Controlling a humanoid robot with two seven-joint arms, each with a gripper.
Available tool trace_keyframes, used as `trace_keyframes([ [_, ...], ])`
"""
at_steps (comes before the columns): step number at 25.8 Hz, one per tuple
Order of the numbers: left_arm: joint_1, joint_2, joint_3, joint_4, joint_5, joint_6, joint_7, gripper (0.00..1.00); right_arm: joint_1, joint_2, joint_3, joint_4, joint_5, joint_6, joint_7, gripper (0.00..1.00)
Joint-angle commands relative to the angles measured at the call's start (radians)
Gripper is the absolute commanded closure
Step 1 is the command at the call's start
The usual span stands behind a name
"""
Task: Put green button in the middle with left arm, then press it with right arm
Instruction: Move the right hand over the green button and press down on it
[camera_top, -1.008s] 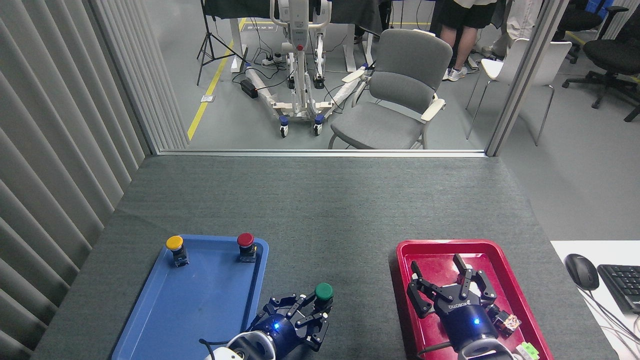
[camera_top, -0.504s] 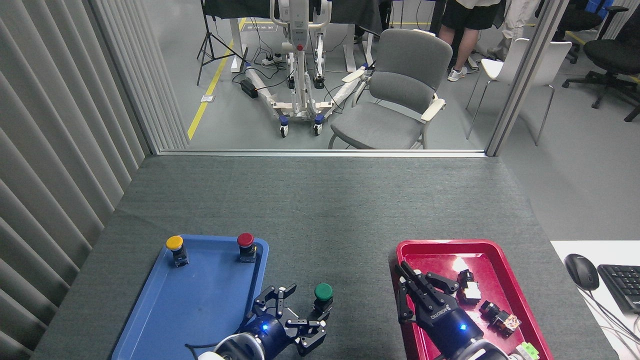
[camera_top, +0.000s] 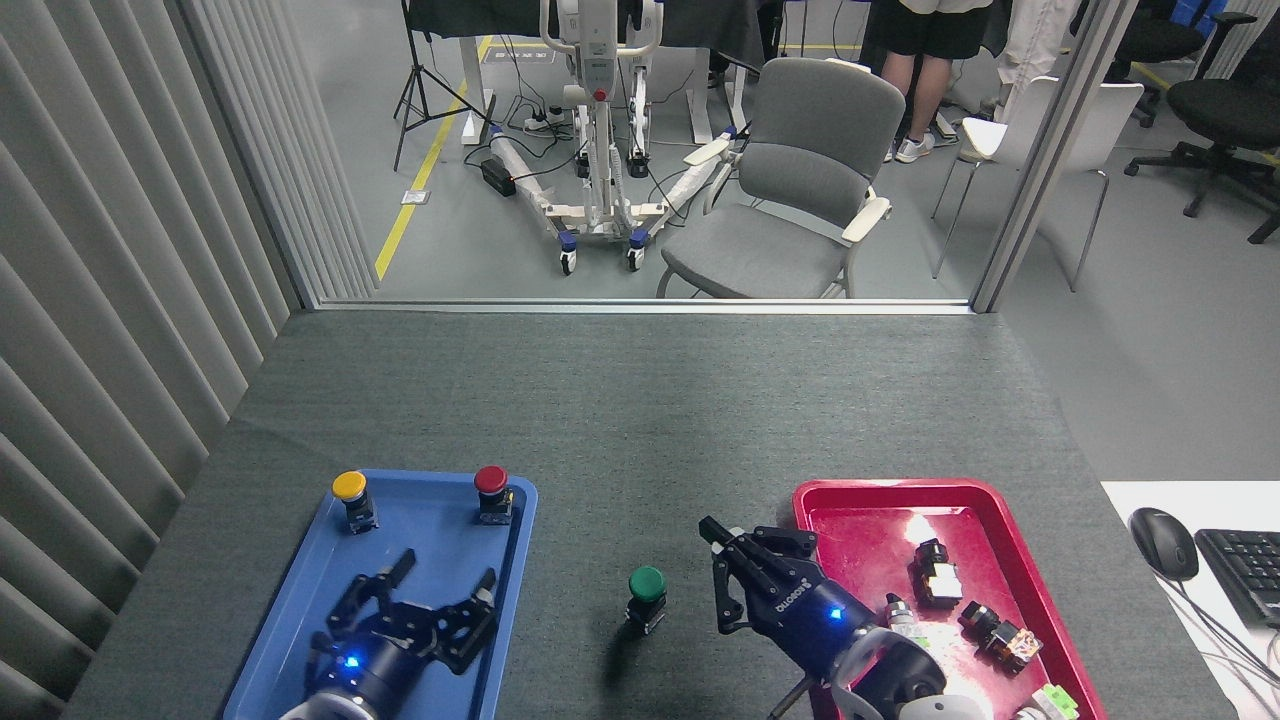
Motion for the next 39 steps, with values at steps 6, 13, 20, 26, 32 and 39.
trace_keyframes([
  [6, -0.043, 0.001, 0.094, 0.035, 0.269, 0.088, 0.03, 0.01, -0.057, 0.033, 0.1, 0.098, 0.027, 0.014, 0.035, 1.0],
  [13, -0.092, -0.019, 0.095, 0.075, 0.202, 0.091, 0.056, 0.01, -0.114, 0.067, 0.136, 0.195, 0.027, 0.022, 0.139, 1.0],
  [20, -0.119, -0.022, 0.095, 0.075, 0.2, 0.089, 0.059, 0.01, -0.105, 0.081, 0.133, 0.215, 0.025, 0.036, 0.179, 1.0],
  [26, -0.121, -0.023, 0.097, 0.077, 0.205, 0.089, 0.059, 0.01, -0.09, 0.087, 0.133, 0.216, 0.024, 0.068, 0.182, 1.0],
  [32, -0.151, -0.077, 0.095, 0.08, 0.199, 0.089, 0.058, 0.01, -0.083, 0.087, 0.133, 0.216, 0.022, 0.071, 0.192, 1.0],
  [39, -0.153, -0.08, 0.095, 0.103, 0.202, 0.083, 0.059, 0.01, -0.088, 0.085, 0.064, 0.202, -0.153, 0.068, 0.159, 1.0],
])
